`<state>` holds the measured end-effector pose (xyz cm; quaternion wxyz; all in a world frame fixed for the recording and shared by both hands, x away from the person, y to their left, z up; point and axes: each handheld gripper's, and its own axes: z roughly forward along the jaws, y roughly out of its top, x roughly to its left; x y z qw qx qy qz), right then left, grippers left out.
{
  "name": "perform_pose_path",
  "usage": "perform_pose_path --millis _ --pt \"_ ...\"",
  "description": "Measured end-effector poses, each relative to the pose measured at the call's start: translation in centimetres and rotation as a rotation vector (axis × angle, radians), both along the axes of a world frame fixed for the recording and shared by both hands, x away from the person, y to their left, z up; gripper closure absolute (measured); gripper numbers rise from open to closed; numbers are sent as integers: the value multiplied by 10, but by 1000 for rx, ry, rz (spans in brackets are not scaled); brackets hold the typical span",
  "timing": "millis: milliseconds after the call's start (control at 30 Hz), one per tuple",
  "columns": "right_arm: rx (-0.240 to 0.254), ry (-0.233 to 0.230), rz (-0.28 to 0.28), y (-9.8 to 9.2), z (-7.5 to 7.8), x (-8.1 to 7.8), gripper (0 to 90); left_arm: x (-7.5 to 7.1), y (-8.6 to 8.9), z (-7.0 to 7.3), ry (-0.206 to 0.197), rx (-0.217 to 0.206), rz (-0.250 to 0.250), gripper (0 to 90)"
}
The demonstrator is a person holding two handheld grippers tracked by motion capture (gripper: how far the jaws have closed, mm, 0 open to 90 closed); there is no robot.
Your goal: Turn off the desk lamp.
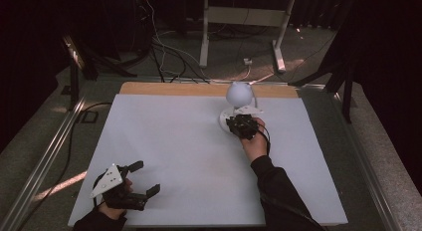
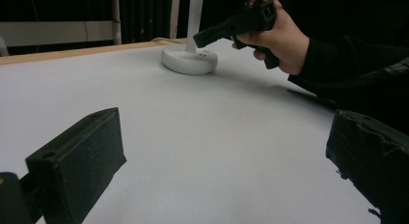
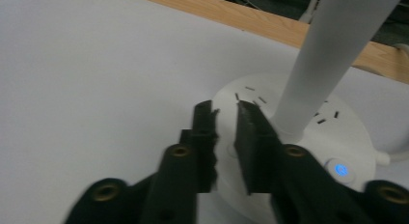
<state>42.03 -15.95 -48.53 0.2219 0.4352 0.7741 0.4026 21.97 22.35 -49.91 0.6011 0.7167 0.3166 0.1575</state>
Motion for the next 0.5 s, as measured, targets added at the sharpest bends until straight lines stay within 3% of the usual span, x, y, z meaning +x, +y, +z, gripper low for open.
perform_pose_path --millis 167,233,333,500 --pt "23 4 47 -1 2 -3 471 0 0 0 -1 2 -1 5" --pt "31 8 63 -1 4 -5 438 0 0 0 0 1 -1 5" --pt "34 18 61 -2 7 -8 378 0 0 0 0 1 -2 6" --pt "53 62 47 -5 10 -9 183 0 1 0 -1 1 1 6"
